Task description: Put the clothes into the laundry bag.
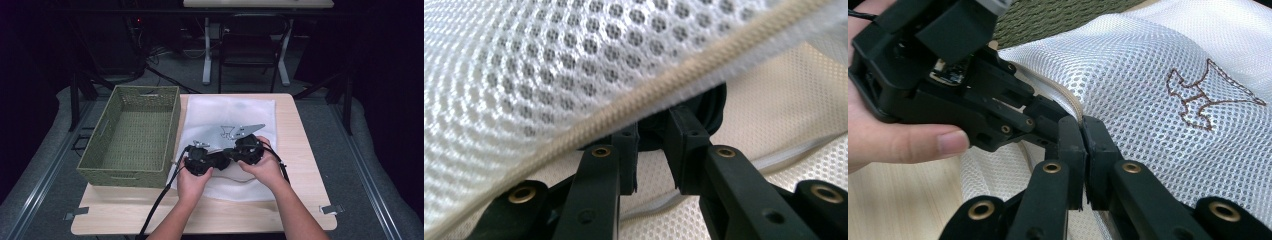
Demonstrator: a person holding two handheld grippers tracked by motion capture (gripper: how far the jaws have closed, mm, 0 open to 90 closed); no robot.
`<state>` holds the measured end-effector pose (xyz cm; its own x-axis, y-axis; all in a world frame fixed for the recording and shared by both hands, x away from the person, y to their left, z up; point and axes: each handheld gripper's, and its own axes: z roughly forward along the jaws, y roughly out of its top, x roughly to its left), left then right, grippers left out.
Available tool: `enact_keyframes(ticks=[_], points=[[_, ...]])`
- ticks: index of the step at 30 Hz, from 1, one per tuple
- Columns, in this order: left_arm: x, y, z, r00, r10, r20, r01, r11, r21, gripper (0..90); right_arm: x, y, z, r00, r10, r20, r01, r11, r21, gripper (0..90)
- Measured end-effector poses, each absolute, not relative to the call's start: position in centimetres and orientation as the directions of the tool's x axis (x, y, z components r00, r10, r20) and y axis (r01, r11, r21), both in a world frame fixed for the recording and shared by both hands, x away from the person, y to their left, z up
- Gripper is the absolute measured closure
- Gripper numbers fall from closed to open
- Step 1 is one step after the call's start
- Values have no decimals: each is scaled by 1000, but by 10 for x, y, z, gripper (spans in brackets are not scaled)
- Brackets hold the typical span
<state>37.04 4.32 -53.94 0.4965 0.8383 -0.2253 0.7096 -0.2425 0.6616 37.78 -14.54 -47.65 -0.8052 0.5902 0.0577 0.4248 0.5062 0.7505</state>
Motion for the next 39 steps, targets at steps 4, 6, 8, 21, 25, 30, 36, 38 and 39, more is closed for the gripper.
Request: enact_keyframes(ticks=[4,6,8,21,25,30,36,38,39], points=[[366,45,-539,500,836,-227,704,-239,669,732,378,-145,-476,-805,591,57,425,507,750,879],[364,46,-538,502,834,-227,702,-240,670,726,378,-146,-476,-803,593,60,428,504,750,880],[362,48,-536,508,831,-227,698,-243,674,721,378,-146,-476,-805,591,58,426,505,751,880],[347,59,-524,547,815,-192,668,-287,687,696,378,-149,-475,-800,597,61,428,496,756,880],[343,63,-519,554,811,-189,666,-295,685,690,378,-150,-474,-799,598,61,428,493,757,879],[340,65,-516,566,803,-185,659,-306,687,681,377,-150,-473,-799,599,57,425,494,758,879],[336,71,-512,567,805,-176,654,-309,691,671,378,-153,-472,-797,600,61,424,485,765,880],[335,72,-511,563,806,-182,655,-301,693,669,378,-153,-471,-797,601,62,424,484,765,880],[335,73,-512,565,805,-183,653,-300,696,667,378,-153,-471,-797,602,61,424,484,765,880]])
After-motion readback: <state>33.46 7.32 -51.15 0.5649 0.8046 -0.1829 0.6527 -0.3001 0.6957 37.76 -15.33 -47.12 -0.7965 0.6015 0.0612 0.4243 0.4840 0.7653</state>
